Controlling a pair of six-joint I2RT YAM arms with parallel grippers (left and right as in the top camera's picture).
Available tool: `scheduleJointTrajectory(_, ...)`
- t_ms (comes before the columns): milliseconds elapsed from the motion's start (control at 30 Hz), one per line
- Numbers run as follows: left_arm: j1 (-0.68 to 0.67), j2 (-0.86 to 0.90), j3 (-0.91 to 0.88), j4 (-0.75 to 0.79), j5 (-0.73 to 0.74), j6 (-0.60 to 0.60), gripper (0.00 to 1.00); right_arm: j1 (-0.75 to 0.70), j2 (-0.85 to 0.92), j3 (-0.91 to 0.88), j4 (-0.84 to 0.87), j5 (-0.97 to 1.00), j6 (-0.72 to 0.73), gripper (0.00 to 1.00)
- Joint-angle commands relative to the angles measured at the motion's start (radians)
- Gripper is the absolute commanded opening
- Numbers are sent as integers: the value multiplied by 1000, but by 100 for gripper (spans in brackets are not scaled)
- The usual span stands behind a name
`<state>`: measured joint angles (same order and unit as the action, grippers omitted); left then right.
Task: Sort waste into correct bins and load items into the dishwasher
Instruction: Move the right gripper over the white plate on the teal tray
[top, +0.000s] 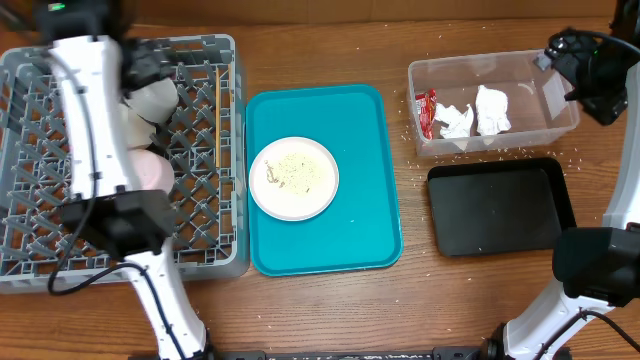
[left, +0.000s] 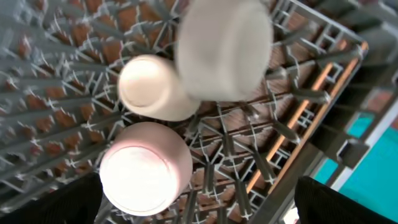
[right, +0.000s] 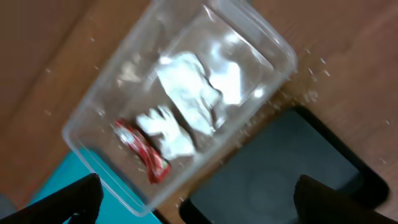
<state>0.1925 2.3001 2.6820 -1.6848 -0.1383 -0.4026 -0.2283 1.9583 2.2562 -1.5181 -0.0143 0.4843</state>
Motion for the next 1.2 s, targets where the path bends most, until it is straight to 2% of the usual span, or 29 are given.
scheduleJointTrajectory(0, 47, -31, 13, -5, 154, -35, 100, 1, 0, 16, 62, -17, 28, 100)
scheduleJointTrajectory(100, 77, -31, 13, -5, 154, -35, 100, 1, 0, 16, 91, -72, 56, 100)
scheduleJointTrajectory(233, 89, -31, 13, -5, 154, -35, 100, 4, 0, 15, 77, -321, 54, 100)
scheduleJointTrajectory(333, 89, -31, 13, -5, 154, -35, 100, 52, 1, -9, 66, -475, -39, 100)
scheduleJointTrajectory(433, 88, -31, 13, -5, 158, -36, 100, 157, 1, -50, 22, -455, -146, 100)
scheduleJointTrajectory(533, 88, -31, 13, -5, 158, -36, 100, 290, 2, -116, -2, -351, -178, 100)
scheduleJointTrajectory(600, 88, -31, 13, -5, 158, -36, 100, 391, 2, -183, 23, -261, -175, 87)
scheduleJointTrajectory(633, 88, -31, 13, -5, 158, -36, 100, 436, 2, -219, 44, -225, -168, 78)
scheduleJointTrajectory(667, 88, -31, 13, -5, 158, -36, 100, 479, 2, -260, 74, -194, -151, 59)
scheduleJointTrajectory(700, 88, -31, 13, -5, 158, -36, 100, 520, 2, -304, 107, -167, -123, 46)
scheduleJointTrajectory(767, 88, -31, 13, -5, 158, -36, 100, 592, 2, -393, 183, -131, -65, 25)
scheduleJointTrajectory(800, 89, -31, 13, -5, 158, -36, 100, 624, 2, -435, 220, -119, -39, 18)
scheduleJointTrajectory(867, 88, -31, 13, -5, 158, -36, 100, 679, 2, -517, 298, -114, 29, 9)
scheduleJointTrajectory(900, 88, -31, 13, -5, 158, -36, 100, 697, 2, -550, 329, -114, 72, 7)
scheduleJointTrajectory(1167, 88, -31, 13, -5, 158, -36, 100, 789, 2, -725, 527, -140, 270, 4)
